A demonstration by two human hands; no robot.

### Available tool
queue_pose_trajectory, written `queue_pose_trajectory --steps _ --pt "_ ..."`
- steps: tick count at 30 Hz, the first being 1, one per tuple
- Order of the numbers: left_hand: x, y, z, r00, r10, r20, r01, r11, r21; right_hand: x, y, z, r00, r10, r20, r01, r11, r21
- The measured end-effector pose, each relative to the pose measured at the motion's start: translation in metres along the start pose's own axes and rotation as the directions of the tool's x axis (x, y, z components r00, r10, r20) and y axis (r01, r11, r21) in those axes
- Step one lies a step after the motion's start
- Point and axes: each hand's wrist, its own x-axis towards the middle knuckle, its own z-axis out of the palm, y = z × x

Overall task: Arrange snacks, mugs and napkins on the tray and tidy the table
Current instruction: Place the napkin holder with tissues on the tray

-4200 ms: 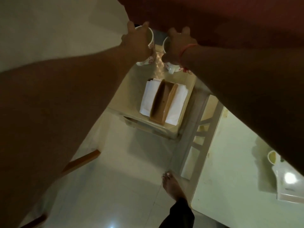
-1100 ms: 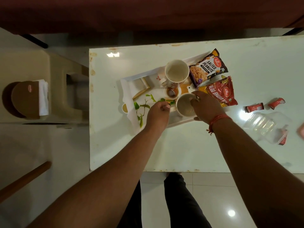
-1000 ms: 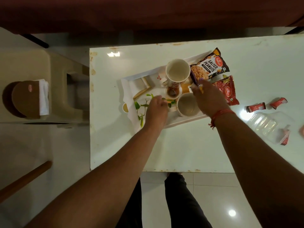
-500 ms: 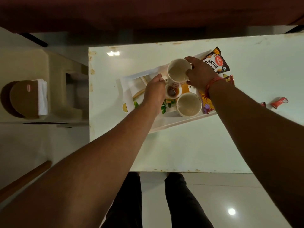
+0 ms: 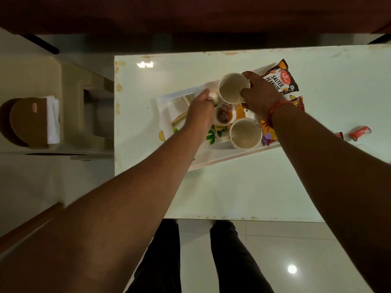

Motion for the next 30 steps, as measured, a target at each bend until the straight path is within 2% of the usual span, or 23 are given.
queue_pose_trajectory --steps 3,5,7,9,14,18,22,26,27,28,30 --pt "-0.005 0.002 -0.007 0.999 0.001 -0.037 0.001 0.999 0.054 -0.001 -0.002 0.000 0.998 0.020 -0.057 -0.020 1.000 -0.008" --pt "-0.011 -0.005 -0.021 0.998 0.018 -0.063 -0.015 0.998 0.053 -0.006 -0.007 0.003 0.980 -0.023 -0.198 0.021 1.000 -0.009" --pt "-0.012 -0.019 -0.042 0.994 0.064 -0.086 -0.057 0.995 0.079 -0.020 -0.019 0.014 0.924 -0.163 -0.347 0.120 0.983 -0.141" --pt "-0.015 -0.033 -0.069 0.987 0.104 -0.123 -0.090 0.989 0.114 -0.036 -0.038 0.037 0.864 -0.328 -0.381 0.233 0.933 -0.275" --pt "-0.027 -0.057 -0.157 0.945 0.238 -0.223 -0.164 0.938 0.306 -0.061 -0.099 0.118 0.896 -0.416 -0.155 0.360 0.886 -0.293" --pt "-0.036 -0.064 -0.262 0.860 0.415 -0.298 -0.222 0.829 0.513 -0.067 -0.161 0.193 0.918 -0.397 0.024 0.394 0.898 -0.196" --pt "-0.040 -0.068 -0.363 0.708 0.556 -0.435 -0.178 0.737 0.652 -0.074 -0.221 0.260 0.932 -0.325 0.159 0.344 0.932 -0.115" --pt "-0.031 -0.081 -0.453 0.558 0.595 -0.579 -0.185 0.769 0.612 -0.069 -0.272 0.329 0.928 -0.271 0.257 0.281 0.960 -0.006" --pt "-0.030 -0.083 -0.469 0.556 0.557 -0.617 -0.169 0.803 0.572 -0.065 -0.280 0.347 0.926 -0.271 0.262 0.274 0.961 0.026" --pt "-0.026 -0.086 -0.481 0.598 0.476 -0.645 -0.148 0.856 0.495 -0.064 -0.289 0.361 0.927 -0.263 0.269 0.261 0.964 0.041" --pt "-0.016 -0.093 -0.497 0.768 0.227 -0.599 -0.104 0.967 0.232 -0.066 -0.307 0.382 0.935 -0.233 0.268 0.214 0.972 0.097"
